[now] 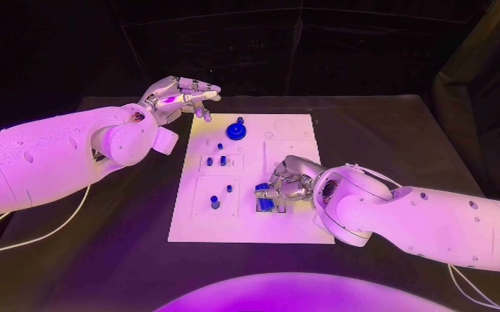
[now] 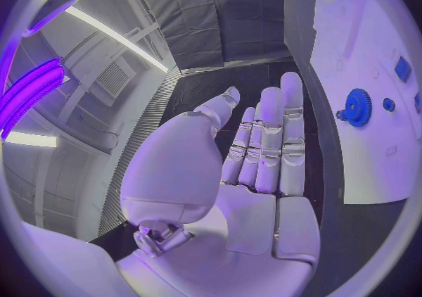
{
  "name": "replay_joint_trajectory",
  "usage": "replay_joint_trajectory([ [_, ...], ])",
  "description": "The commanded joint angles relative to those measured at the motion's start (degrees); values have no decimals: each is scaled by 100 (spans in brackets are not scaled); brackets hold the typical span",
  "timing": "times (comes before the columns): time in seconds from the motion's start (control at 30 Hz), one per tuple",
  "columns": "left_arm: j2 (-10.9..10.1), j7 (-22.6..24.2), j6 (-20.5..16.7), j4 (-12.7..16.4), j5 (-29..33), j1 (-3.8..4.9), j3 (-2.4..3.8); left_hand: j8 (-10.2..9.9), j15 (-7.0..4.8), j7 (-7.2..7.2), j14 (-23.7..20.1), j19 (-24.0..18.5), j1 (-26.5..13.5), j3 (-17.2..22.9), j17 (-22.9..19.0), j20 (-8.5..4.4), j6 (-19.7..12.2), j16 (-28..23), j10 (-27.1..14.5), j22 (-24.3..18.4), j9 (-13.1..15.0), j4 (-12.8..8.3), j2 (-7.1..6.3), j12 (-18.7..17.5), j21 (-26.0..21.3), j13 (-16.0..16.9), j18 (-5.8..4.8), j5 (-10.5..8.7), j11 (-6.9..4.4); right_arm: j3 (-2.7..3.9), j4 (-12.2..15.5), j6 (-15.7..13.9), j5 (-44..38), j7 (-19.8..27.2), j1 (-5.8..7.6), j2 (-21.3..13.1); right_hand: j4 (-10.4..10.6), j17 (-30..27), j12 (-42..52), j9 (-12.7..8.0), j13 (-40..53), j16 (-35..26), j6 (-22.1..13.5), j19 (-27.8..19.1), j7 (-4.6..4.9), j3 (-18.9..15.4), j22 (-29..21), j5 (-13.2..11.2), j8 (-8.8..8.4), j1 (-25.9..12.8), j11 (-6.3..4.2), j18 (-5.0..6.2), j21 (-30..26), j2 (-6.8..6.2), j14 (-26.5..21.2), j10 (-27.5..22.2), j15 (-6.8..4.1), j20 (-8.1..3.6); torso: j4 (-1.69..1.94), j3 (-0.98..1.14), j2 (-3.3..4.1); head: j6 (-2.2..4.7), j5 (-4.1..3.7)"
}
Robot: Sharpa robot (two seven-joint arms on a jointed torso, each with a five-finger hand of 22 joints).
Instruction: Assemble the parts on the task board
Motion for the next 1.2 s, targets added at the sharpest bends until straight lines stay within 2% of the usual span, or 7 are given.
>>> replay_joint_trajectory([
  [0.03, -6, 20, 60, 15, 18, 10, 4, 31, -8, -12, -44, 18, 30, -5, -8, 42, -37, 35, -35, -8, -1, -35, 13, 39, -29, -9, 77, -16, 15, -5, -6, 215, -74, -126, 0, -12, -1, 7, -46, 36, 6, 20, 26, 20, 9, -76, 6, -144, -18, -110, 15, -106, 30, -9, 294, 37, -21, -18, -5, 1, -6, -4, 3],
  [0.67, -17, 8, 56, 18, 18, 10, 4, 31, -8, -12, -44, 18, 30, -5, -8, 42, -37, 35, -35, -8, -1, -35, 13, 39, -29, -9, 77, -16, 15, -5, 21, 252, -370, -334, 0, -58, 11, 32, -70, 92, 27, 27, 77, 20, -11, -161, 23, -352, 0, -223, 2, -108, 36, 58, 297, 51, -30, -24, -4, 2, 1, -15, -16],
  [0.8, -18, 6, 57, 18, 17, 10, 4, 31, -8, -12, -44, 18, 30, -5, -8, 42, -37, 35, -35, -8, -1, -35, 13, 39, -29, -9, 77, -16, 15, -5, 23, 195, -483, -368, 0, -65, 15, 3, -131, 136, 6, 1, 83, 11, -20, -296, 4, -910, 5, -420, -6, -105, 23, 48, 288, 38, -36, -31, -5, 2, -3, -18, -20],
  [0.87, -18, 5, 58, 17, 17, 10, 4, 31, -8, -12, -44, 18, 30, -5, -8, 42, -37, 35, -35, -8, -1, -35, 13, 39, -29, -9, 77, -16, 15, -5, 24, 167, -518, -368, 0, -64, 25, -28, -189, 157, -26, -26, 62, -3, -15, -372, -30, -1467, -3, -605, 0, -100, 1, -46, 279, 16, -35, -32, -5, 2, -2, -19, -21],
  [0.97, -17, 3, 59, 15, 17, 10, 4, 31, -8, -12, -44, 18, 30, -5, -8, 42, -37, 35, -35, -8, -1, -35, 13, 39, -29, -9, 77, -16, 15, -5, 23, 146, -547, -345, 0, -54, 56, -76, -308, 209, -82, -73, 3, -32, -7, -25, -96, -2054, -21, -1019, 34, -85, -44, -547, 270, -33, -14, -19, -4, 3, -1, -16, -23],
  [1.07, -16, 0, 61, 13, 17, 10, 4, 31, -8, -12, -44, 18, 30, -5, -8, 42, -37, 35, -35, -8, -1, -35, 13, 39, -29, -9, 77, -16, 15, -5, 21, 160, -561, -306, 0, -45, 72, -108, -426, 227, -168, -103, -33, -47, 16, 120, -137, -2151, -35, -1329, 26, -81, -71, -978, 262, -89, -11, -11, -2, 1, -3, -20, -27],
  [1.2, -16, -4, 64, 10, 17, 10, 4, 34, -7, -11, -45, 18, 29, -7, -11, 42, -39, 36, -37, -10, -1, -34, 13, 42, -30, -9, 77, -16, 16, -5, 24, 191, -564, -259, 0, -38, 75, -118, -449, 238, -178, -113, -40, -48, 16, 160, -140, -2150, -37, -1421, 28, -81, -76, -1061, 260, -96, -11, -11, -4, 1, -1, -25, -26],
])
